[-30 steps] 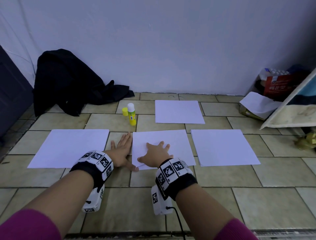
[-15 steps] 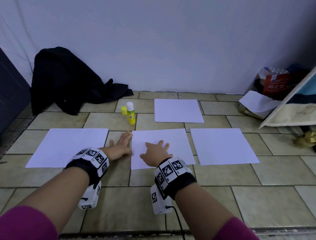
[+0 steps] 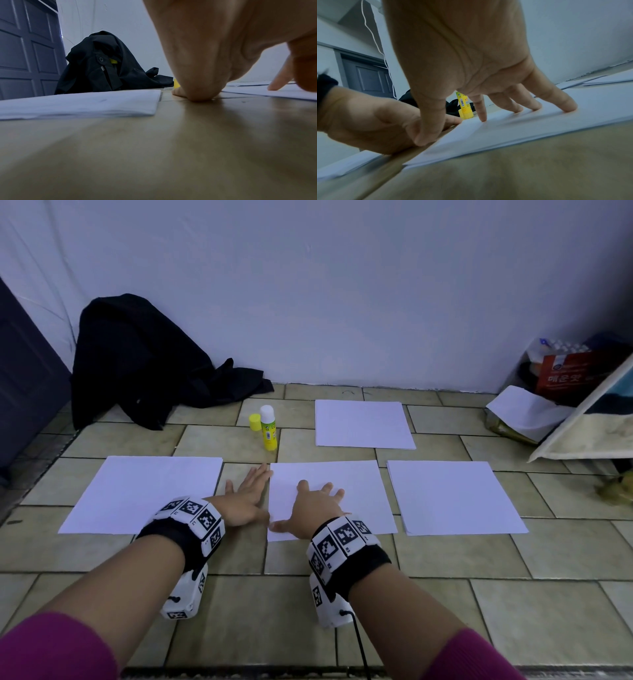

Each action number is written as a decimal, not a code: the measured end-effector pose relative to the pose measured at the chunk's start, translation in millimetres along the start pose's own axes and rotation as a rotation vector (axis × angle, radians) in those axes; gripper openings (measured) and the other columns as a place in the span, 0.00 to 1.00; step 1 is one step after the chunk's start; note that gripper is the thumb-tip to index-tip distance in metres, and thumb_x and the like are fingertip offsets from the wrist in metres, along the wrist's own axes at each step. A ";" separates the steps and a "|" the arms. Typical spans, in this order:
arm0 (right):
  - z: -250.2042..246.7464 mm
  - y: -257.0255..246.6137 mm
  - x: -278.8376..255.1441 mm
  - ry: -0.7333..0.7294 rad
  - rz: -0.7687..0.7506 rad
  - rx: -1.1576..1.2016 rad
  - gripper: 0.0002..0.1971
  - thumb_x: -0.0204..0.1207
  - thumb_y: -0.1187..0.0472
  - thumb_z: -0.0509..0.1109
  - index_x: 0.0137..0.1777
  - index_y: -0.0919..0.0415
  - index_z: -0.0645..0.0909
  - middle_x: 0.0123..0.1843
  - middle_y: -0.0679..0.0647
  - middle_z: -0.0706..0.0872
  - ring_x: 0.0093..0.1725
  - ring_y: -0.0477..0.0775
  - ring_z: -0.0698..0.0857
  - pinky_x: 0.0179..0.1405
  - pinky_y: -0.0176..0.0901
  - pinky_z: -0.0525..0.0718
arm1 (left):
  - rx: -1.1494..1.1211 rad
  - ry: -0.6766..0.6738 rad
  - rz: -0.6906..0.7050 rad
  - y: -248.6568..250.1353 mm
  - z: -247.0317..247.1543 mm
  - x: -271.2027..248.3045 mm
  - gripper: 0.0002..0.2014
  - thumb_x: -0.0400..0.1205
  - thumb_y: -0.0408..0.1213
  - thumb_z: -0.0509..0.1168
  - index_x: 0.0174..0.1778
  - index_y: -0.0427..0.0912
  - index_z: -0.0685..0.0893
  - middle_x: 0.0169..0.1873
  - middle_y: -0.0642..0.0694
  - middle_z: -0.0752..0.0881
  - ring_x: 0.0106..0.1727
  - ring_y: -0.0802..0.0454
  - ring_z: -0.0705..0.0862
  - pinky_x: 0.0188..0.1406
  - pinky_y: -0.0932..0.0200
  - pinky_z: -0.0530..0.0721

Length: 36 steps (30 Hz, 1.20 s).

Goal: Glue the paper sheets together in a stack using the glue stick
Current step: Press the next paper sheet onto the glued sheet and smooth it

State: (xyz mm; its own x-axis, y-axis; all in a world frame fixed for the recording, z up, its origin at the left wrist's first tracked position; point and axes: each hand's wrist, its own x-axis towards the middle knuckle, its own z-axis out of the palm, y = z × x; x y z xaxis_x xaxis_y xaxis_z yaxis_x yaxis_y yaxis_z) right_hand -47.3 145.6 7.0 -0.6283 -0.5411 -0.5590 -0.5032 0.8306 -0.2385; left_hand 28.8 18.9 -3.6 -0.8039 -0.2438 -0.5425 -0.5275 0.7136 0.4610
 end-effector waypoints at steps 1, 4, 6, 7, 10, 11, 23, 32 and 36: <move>0.2 -1.0 -0.3 -0.002 0.009 0.001 0.56 0.66 0.32 0.72 0.83 0.54 0.44 0.83 0.71 0.47 0.82 0.75 0.43 0.73 0.79 0.58 | -0.013 0.010 -0.002 0.8 -0.1 -0.3 0.43 0.84 0.38 0.63 0.84 0.45 0.36 0.83 0.50 0.31 0.82 0.53 0.30 0.78 0.40 0.30; -3.7 -1.7 -4.2 0.000 0.026 0.009 0.54 0.68 0.37 0.75 0.83 0.52 0.43 0.84 0.71 0.42 0.82 0.76 0.42 0.69 0.80 0.62 | -0.034 0.022 -0.001 1.3 -0.6 -0.2 0.40 0.85 0.35 0.60 0.84 0.45 0.38 0.83 0.50 0.33 0.83 0.53 0.31 0.78 0.41 0.30; -6.3 -1.4 -4.4 -0.002 0.029 0.005 0.52 0.70 0.40 0.75 0.83 0.52 0.44 0.84 0.70 0.43 0.82 0.76 0.43 0.70 0.79 0.63 | -0.019 0.013 -0.005 1.0 -1.0 0.1 0.42 0.84 0.37 0.62 0.84 0.46 0.38 0.83 0.51 0.32 0.83 0.53 0.31 0.78 0.41 0.30; -6.8 -1.5 -3.7 -0.002 0.029 0.006 0.51 0.71 0.41 0.75 0.83 0.52 0.44 0.84 0.70 0.43 0.82 0.76 0.44 0.70 0.79 0.63 | -0.006 0.010 -0.007 0.4 -0.8 0.4 0.43 0.84 0.38 0.63 0.84 0.46 0.38 0.83 0.51 0.32 0.83 0.53 0.31 0.79 0.41 0.30; -7.2 -2.5 -2.8 -0.003 0.034 -0.003 0.49 0.72 0.43 0.74 0.83 0.52 0.45 0.84 0.70 0.44 0.82 0.76 0.45 0.70 0.78 0.64 | 0.015 -0.002 -0.004 -1.1 -0.6 1.0 0.47 0.81 0.44 0.66 0.84 0.45 0.37 0.82 0.51 0.31 0.82 0.54 0.30 0.79 0.40 0.30; -7.2 -2.7 -2.6 0.001 0.037 -0.008 0.48 0.73 0.44 0.74 0.83 0.51 0.45 0.84 0.70 0.44 0.82 0.76 0.45 0.70 0.78 0.64 | 0.022 -0.009 -0.002 -1.7 -0.6 1.2 0.49 0.79 0.49 0.67 0.84 0.45 0.37 0.82 0.51 0.30 0.82 0.53 0.29 0.78 0.40 0.30; -4.5 4.8 2.7 0.015 0.012 0.000 0.34 0.80 0.51 0.66 0.81 0.52 0.53 0.82 0.69 0.50 0.81 0.74 0.49 0.70 0.75 0.68 | 0.075 -0.044 0.021 -4.1 -1.5 -1.9 0.57 0.78 0.46 0.72 0.82 0.44 0.28 0.81 0.51 0.26 0.81 0.53 0.26 0.77 0.41 0.28; -1.9 6.1 2.1 0.028 0.005 0.001 0.31 0.80 0.53 0.65 0.80 0.50 0.56 0.83 0.67 0.49 0.81 0.73 0.48 0.70 0.74 0.68 | 0.117 -0.062 0.003 -1.7 -2.9 -1.9 0.57 0.79 0.47 0.71 0.81 0.41 0.27 0.80 0.49 0.26 0.80 0.52 0.25 0.77 0.42 0.29; -2.2 6.9 0.0 0.032 -0.001 0.018 0.33 0.79 0.48 0.67 0.80 0.51 0.57 0.82 0.66 0.51 0.81 0.72 0.48 0.70 0.74 0.68 | 0.112 -0.062 0.004 -1.1 -2.8 -3.2 0.57 0.79 0.47 0.71 0.81 0.41 0.27 0.80 0.49 0.26 0.80 0.53 0.25 0.78 0.42 0.29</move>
State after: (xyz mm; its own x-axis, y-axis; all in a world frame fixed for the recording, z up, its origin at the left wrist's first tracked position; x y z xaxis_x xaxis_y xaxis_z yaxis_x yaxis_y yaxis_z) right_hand -52.0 151.1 7.1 -0.6466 -0.5458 -0.5330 -0.4935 0.8320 -0.2532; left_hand 31.2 17.0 -0.4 -0.7856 -0.2025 -0.5846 -0.4876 0.7843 0.3835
